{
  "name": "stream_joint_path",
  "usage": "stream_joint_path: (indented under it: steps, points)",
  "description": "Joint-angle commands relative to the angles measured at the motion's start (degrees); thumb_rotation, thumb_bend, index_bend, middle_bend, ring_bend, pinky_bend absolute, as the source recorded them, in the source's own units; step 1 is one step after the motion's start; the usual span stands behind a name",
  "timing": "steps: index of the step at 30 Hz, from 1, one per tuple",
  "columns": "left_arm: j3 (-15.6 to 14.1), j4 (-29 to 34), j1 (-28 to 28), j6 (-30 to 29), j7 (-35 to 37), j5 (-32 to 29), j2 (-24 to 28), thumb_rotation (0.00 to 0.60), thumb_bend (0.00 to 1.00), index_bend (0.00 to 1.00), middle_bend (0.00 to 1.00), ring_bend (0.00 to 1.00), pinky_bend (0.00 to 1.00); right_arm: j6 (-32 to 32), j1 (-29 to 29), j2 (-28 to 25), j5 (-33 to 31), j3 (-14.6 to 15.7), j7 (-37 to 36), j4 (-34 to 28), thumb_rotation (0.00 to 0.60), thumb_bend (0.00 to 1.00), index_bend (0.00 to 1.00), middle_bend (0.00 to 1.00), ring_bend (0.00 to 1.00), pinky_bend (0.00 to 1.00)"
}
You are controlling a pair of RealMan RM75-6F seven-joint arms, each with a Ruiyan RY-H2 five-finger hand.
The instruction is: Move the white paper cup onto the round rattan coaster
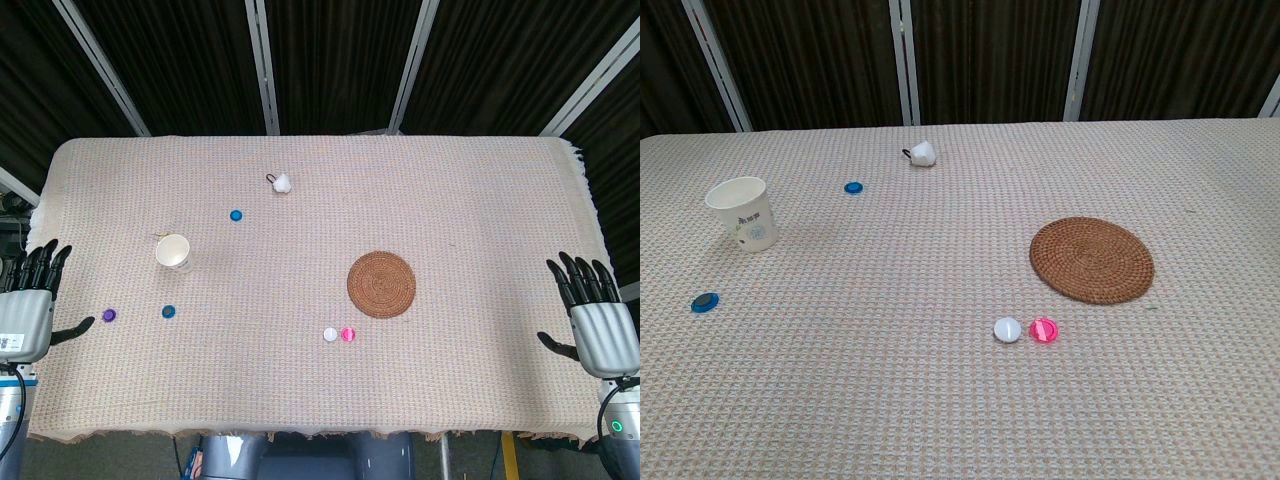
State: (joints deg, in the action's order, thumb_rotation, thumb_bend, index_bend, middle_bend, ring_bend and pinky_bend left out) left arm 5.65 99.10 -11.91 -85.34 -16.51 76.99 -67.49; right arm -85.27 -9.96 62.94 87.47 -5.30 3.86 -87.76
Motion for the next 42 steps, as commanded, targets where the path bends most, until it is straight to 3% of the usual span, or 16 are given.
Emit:
stream_joint_path:
  steps: [1, 10, 15, 20, 25, 29, 36, 42]
  points:
    - [0.2, -0.33, -0.2, 0.5, 0.57, 0.03, 0.15, 0.6, 0.0, 0.0, 0.0, 0.0, 0.0, -0.17, 0.03, 0.08, -0.06, -0.16, 0.03, 0.04, 0.6, 0.0, 0.0, 0.0, 0.0, 0.0]
    - [0.96, -2.38, -2.57, 5.34, 2.39, -0.58, 0.33, 0.6, 0.0, 0.0, 0.0, 0.0, 0.0, -0.26, 0.24, -0.27, -0.4, -0.41, 0.39, -0.91, 0.6, 0.0, 0.0, 0.0, 0.0, 0.0]
    - [3.47, -5.0, -9.23, 15.08, 0.14, -3.52, -0.7, 0.6, 0.0, 0.0, 0.0, 0.0, 0.0, 0.67, 0.24, -0.49, -1.69, -0.61, 1.74, -1.47, 0.6, 0.0, 0.0, 0.0, 0.0, 0.0]
    - [5.86, -11.71, -16.7, 23.94, -4.55, -6.73, -4.36, 0.6, 0.0, 0.0, 0.0, 0.0, 0.01, 1.08, 0.24, -0.28, -3.59, -1.42, 2.69, -0.94, 0.6, 0.0, 0.0, 0.0, 0.0, 0.0]
    - [7.29, -20.87, -23.03, 32.61, -3.82, -9.2, -9.41, 0.6, 0.0, 0.08, 0.02, 0.02, 0.15, 1.79, -0.11, 0.23, -5.03, -2.11, 3.5, -0.24, 0.6, 0.0, 0.0, 0.0, 0.0, 0.0]
    - [6.83, -28.26, -25.91, 37.74, -1.76, -9.94, -13.29, 0.6, 0.0, 0.11, 0.06, 0.07, 0.21, 2.17, -0.31, 0.59, -6.12, -2.71, 3.48, 0.52, 0.6, 0.0, 0.0, 0.0, 0.0, 0.0]
    - [6.22, -35.12, -27.93, 41.97, 3.2, -9.84, -17.15, 0.6, 0.0, 0.16, 0.14, 0.15, 0.31, 2.81, -0.62, 1.09, -7.18, -3.2, 3.65, 1.72, 0.6, 0.0, 0.0, 0.0, 0.0, 0.0]
    - [6.02, -39.35, -29.24, 43.13, 6.33, -8.88, -19.61, 0.6, 0.0, 0.35, 0.34, 0.3, 0.42, 3.15, -0.77, 1.46, -7.72, -3.41, 3.88, 2.29, 0.6, 0.0, 0.0, 0.0, 0.0, 0.0]
